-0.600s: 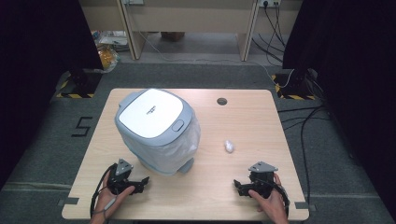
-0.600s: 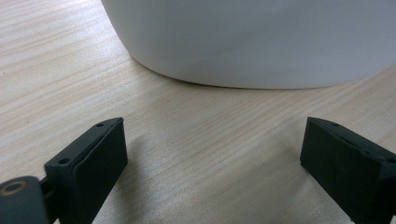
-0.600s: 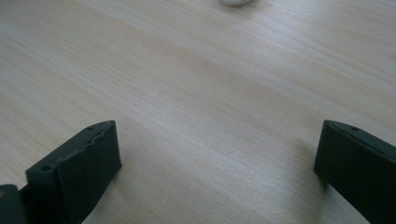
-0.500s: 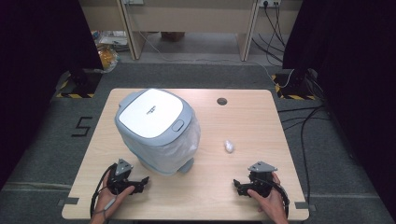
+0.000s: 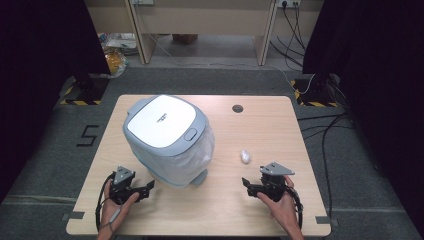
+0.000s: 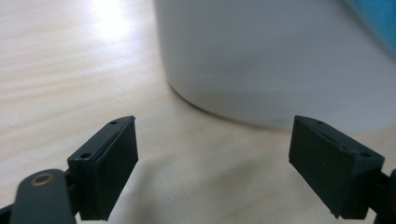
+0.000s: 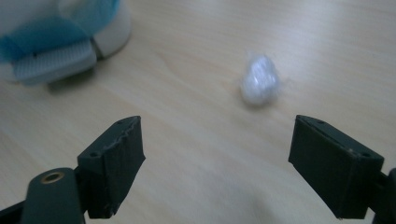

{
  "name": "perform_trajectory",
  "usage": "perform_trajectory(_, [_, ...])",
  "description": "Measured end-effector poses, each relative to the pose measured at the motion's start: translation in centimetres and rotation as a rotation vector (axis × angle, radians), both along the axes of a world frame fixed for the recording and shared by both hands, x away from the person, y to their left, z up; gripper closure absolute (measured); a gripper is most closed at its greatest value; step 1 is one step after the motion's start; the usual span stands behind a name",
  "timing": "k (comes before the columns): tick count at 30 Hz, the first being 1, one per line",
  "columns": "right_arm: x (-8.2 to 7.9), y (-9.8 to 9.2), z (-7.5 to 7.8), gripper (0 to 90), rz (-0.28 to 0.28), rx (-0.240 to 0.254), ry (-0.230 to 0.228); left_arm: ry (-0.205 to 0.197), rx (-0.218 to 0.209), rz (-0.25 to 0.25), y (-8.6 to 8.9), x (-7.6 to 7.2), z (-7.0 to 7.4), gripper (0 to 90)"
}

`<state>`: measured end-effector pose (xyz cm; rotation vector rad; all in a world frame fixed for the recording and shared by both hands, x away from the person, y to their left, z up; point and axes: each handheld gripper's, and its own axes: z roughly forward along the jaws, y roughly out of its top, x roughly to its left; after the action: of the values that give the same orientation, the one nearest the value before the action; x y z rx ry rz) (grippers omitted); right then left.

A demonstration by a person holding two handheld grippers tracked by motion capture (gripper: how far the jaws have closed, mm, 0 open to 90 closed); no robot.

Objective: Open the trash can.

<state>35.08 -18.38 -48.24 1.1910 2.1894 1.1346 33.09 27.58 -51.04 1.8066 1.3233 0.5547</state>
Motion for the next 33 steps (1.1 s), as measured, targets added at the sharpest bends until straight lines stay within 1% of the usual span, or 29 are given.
perform_trajectory(1, [0.3,0.6,0.3,18.5,0.005,0.003,-0.004,-0.013,-0.007,0.009,0.1,0.2,0.2,15.0])
perform_trajectory(2, [0.7,1.2,0.5,18.6,0.017,0.002,-0.011,-0.017,-0.003,0.011,0.1,0.5,0.2,15.0])
perform_trajectory(3, [1.0,1.9,0.7,18.8,0.028,0.0,-0.017,-0.014,0.001,0.015,0.1,0.6,0.2,12.0])
perform_trajectory(4, [1.2,2.4,0.8,18.8,0.034,-0.004,-0.02,-0.01,-0.01,0.015,0.2,0.8,0.2,10.9])
perform_trajectory(5, [1.5,2.9,0.9,18.8,0.046,-0.006,-0.019,-0.007,-0.013,0.019,0.3,0.9,0.1,10.9])
perform_trajectory(7, [2.0,3.8,1.0,18.8,0.058,-0.005,-0.022,-0.008,-0.002,0.027,0.3,1.0,-0.1,11.9])
perform_trajectory(10, [2.9,5.0,0.9,19.1,0.068,-0.006,-0.018,-0.004,0.001,0.039,0.5,1.4,-0.2,12.3])
perform_trajectory(14, [4.3,6.3,0.4,19.6,0.068,0.018,0.002,-0.008,0.008,0.052,0.4,2.1,-0.2,12.5])
perform_trajectory(15, [4.6,6.6,0.2,19.8,0.066,0.028,0.008,-0.008,0.008,0.052,0.4,2.1,-0.2,13.6])
perform_trajectory(16, [5.0,6.9,0.0,19.9,0.066,0.03,0.012,-0.012,0.01,0.057,0.4,2.7,-0.1,14.4])
perform_trajectory(17, [5.3,7.1,-0.2,19.9,0.064,0.031,0.017,-0.012,0.01,0.057,0.4,2.7,-0.1,14.4])
perform_trajectory(18, [5.6,7.3,-0.5,19.9,0.054,0.034,0.028,-0.013,0.014,0.058,0.3,3.3,-0.1,14.4])
perform_trajectory(19, [5.9,7.4,-0.7,19.9,0.047,0.024,0.034,-0.012,0.013,0.058,0.3,3.6,-0.1,14.4])
perform_trajectory(21, [6.7,7.7,-1.0,20.1,0.031,0.007,0.028,-0.011,0.013,0.062,0.3,4.2,-0.1,14.4])
perform_trajectory(22, [7.1,7.9,-0.9,20.3,0.02,0.01,0.024,-0.011,0.014,0.066,0.3,4.4,-0.1,14.4])
perform_trajectory(23, [7.4,8.1,-0.9,20.8,0.015,0.014,0.005,-0.011,0.015,0.066,0.3,4.6,-0.1,14.4])
perform_trajectory(24, [7.7,8.4,-0.9,20.8,0.013,0.033,0.011,-0.012,0.017,0.069,0.4,4.8,-0.1,14.4])
perform_trajectory(25, [8.1,8.6,-0.9,20.7,0.027,0.019,0.022,-0.014,0.011,0.074,0.4,5.0,-0.2,14.5])
perform_trajectory(26, [8.4,8.8,-1.0,20.8,0.026,0.001,0.019,-0.014,0.011,0.074,0.4,5.0,-0.2,14.4])
perform_trajectory(27, [8.8,8.9,-1.0,21.2,0.015,0.002,0.013,-0.009,0.002,0.073,0.5,5.5,-0.3,14.5])
perform_trajectory(29, [9.3,9.0,-1.1,21.7,-0.004,0.054,0.01,-0.011,0.008,0.07,0.5,5.8,-0.3,14.6])
perform_trajectory(30, [9.5,9.1,-1.3,21.5,-0.007,0.061,0.015,-0.014,0.01,0.073,0.5,6.0,-0.3,14.6])
perform_trajectory(31, [9.7,9.3,-1.4,21.2,0.001,0.043,0.018,-0.015,0.008,0.073,0.5,6.2,-0.3,14.7])
perform_trajectory(32, [9.9,9.5,-1.5,21.2,0.01,0.021,0.008,-0.016,0.008,0.07,0.5,6.4,-0.3,14.7])
perform_trajectory(33, [10.1,9.7,-1.6,21.3,0.015,0.019,-0.005,-0.018,0.004,0.07,0.4,6.6,-0.4,14.8])
